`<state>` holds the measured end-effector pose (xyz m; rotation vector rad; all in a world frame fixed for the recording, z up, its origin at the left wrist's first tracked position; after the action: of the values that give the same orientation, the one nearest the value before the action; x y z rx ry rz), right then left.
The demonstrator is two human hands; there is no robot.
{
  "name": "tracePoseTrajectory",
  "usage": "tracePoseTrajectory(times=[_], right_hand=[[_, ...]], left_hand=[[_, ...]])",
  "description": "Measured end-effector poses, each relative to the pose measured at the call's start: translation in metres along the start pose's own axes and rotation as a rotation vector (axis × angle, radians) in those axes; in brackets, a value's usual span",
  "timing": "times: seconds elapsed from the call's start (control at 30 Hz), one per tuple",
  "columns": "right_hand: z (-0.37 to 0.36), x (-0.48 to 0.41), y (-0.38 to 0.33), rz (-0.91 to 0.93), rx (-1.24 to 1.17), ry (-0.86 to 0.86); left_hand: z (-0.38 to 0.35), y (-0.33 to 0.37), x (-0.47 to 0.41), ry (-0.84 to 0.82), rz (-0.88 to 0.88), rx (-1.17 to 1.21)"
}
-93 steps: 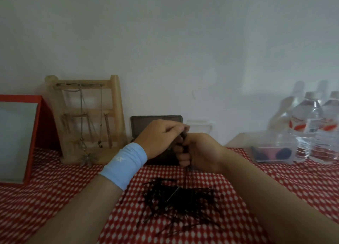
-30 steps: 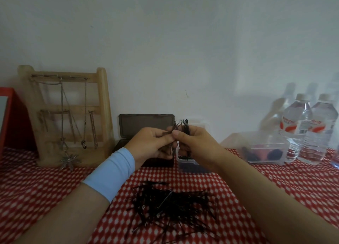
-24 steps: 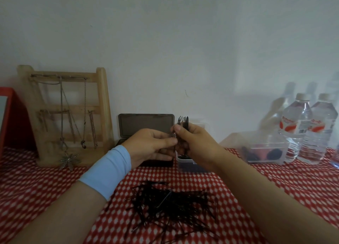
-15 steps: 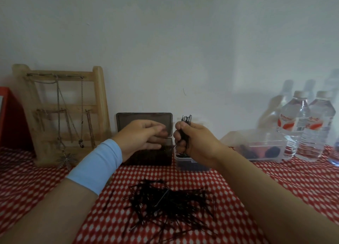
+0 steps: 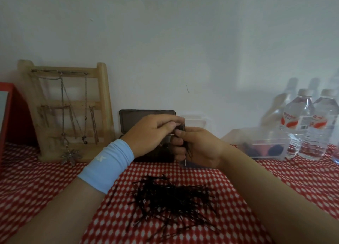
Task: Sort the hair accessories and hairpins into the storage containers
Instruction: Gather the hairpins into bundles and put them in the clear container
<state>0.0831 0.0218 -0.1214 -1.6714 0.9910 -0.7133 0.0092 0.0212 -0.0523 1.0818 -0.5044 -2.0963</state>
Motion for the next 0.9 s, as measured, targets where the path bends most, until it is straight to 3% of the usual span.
tracePoseTrajectory(times=[0.1, 0.17, 0.27, 0.4, 0.47, 0.57, 0.67, 0.73, 0.8, 0.9], right_hand=[[0.002, -0.001, 0.005, -0.025, 0.047, 0.007], [0.004, -0.002, 0.002, -0.024, 0.029, 0.001], [0.011, -0.001, -0.012, 0.010, -0.065, 0.022], [0.027, 0.001, -0.039, 0.217, -0.240, 0.105], [0.037, 0.000, -0.048, 0.316, -0.245, 0.166], [0.048, -0.002, -0.055, 0.389, 0.004, 0.266], [0.050, -0.003, -0.056, 0.396, 0.271, 0.311], [0.046, -0.005, -0.051, 0.352, 0.238, 0.256], [0.044, -0.005, -0.050, 0.323, 0.192, 0.229], [0.055, -0.001, -0.055, 0.292, 0.384, 0.322]], left_hand=[[-0.002, -0.004, 0.001, -0.035, 0.005, 0.015], [-0.005, -0.005, 0.001, 0.016, 0.051, 0.154], [-0.018, -0.029, 0.005, 0.123, 0.364, 0.624], [-0.063, -0.035, 0.024, -0.092, 0.756, 1.032], [-0.074, -0.025, 0.029, -0.165, 0.833, 1.227], [-0.074, -0.016, 0.024, -0.093, 0.811, 1.535], [-0.070, -0.026, 0.020, -0.034, 0.791, 1.697], [-0.070, -0.029, 0.024, -0.119, 0.798, 1.573], [-0.066, -0.036, 0.029, -0.182, 0.816, 1.212], [-0.039, -0.051, 0.022, -0.044, 0.754, 0.728]])
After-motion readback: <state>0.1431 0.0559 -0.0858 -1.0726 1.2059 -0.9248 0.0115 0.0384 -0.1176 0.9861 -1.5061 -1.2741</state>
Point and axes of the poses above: each hand's wrist, its own x-axis away from the middle knuckle, its own z-axis out of the back of the hand, y = z × x, the point moved 10 cm from there along -x, towards the middle knuckle, and after that the axes turned 4 degrees about y, right-handed, at the moved point
